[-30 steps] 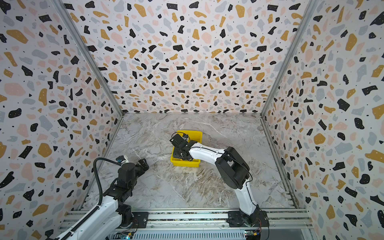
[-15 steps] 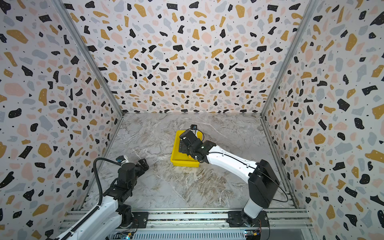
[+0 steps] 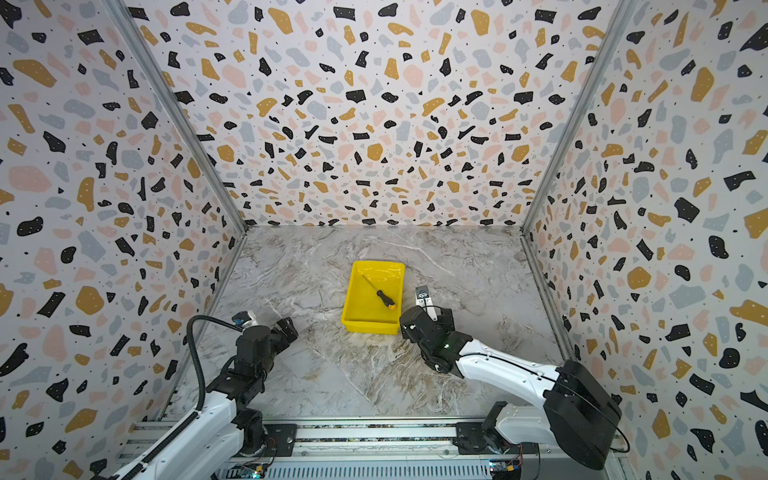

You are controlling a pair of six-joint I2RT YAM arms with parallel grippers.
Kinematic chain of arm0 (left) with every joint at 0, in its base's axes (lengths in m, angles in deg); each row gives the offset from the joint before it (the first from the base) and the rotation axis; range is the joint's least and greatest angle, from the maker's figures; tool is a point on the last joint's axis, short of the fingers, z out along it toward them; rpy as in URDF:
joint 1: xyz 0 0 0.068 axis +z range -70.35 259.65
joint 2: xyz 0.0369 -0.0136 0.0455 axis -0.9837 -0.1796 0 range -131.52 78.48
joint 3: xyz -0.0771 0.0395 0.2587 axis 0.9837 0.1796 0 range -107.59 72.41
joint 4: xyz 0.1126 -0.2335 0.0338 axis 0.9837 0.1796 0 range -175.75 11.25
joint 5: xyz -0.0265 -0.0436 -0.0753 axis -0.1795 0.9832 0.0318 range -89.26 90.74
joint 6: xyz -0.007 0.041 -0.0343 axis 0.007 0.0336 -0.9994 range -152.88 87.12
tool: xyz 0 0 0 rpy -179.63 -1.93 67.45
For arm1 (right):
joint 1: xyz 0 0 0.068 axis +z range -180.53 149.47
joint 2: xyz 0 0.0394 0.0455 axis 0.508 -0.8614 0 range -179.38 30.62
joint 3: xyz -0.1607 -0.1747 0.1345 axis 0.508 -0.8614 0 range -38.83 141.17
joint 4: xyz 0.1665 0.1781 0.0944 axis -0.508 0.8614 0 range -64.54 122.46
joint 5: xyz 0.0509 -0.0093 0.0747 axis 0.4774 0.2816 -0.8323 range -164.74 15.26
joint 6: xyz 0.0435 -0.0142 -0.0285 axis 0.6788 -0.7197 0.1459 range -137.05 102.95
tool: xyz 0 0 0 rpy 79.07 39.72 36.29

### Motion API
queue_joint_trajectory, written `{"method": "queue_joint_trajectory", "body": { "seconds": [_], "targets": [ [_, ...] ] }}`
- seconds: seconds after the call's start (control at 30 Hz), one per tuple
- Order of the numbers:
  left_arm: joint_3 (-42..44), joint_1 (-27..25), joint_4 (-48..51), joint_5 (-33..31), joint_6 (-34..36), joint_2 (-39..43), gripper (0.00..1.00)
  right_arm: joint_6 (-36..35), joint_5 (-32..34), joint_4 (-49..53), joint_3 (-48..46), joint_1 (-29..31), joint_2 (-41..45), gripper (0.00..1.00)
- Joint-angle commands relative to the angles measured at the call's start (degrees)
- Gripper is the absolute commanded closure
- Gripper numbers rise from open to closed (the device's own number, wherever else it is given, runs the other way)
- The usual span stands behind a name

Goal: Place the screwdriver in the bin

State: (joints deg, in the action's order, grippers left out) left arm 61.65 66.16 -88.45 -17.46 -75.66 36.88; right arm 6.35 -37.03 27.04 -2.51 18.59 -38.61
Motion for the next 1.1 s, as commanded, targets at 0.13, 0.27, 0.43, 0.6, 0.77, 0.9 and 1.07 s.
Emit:
{"method": "queue_joint_trajectory", "body": {
  "seconds": [0.13,0.27,0.43,0.6,0.77,0.9,1.07],
  "targets": [
    [-1.36,0.38,-1.08,0.10,0.39,-0.03,0.00,-17.25,-3.19,-23.03,-9.01,-18.37,9.35,0.01],
    [-1.36,0.34,-0.97,0.10,0.33,0.07,0.00,-19.00,-9.62,-37.03,-16.84,-29.66,9.20,0.01],
    [-1.23,0.32,-0.79,0.15,0.33,0.27,0.00,-19.92,-10.53,-46.88,-20.49,-34.90,2.45,0.01],
    [-1.19,0.34,-0.90,0.18,0.33,0.46,0.00,-21.39,-10.67,-52.65,-20.31,-36.70,-4.39,0.00],
    [-1.19,0.39,-1.09,0.17,0.39,0.37,0.00,-21.23,-12.96,-58.61,-20.52,-38.06,-8.86,0.00],
    [-1.18,0.31,-1.21,0.12,0.34,0.21,0.00,-21.55,-14.42,-61.66,-20.56,-38.85,-10.41,0.00],
    [-1.19,0.34,-1.27,0.02,0.38,0.08,0.00,-21.85,-16.18,-71.28,-24.33,-40.19,-12.94,0.00]
  ]
}}
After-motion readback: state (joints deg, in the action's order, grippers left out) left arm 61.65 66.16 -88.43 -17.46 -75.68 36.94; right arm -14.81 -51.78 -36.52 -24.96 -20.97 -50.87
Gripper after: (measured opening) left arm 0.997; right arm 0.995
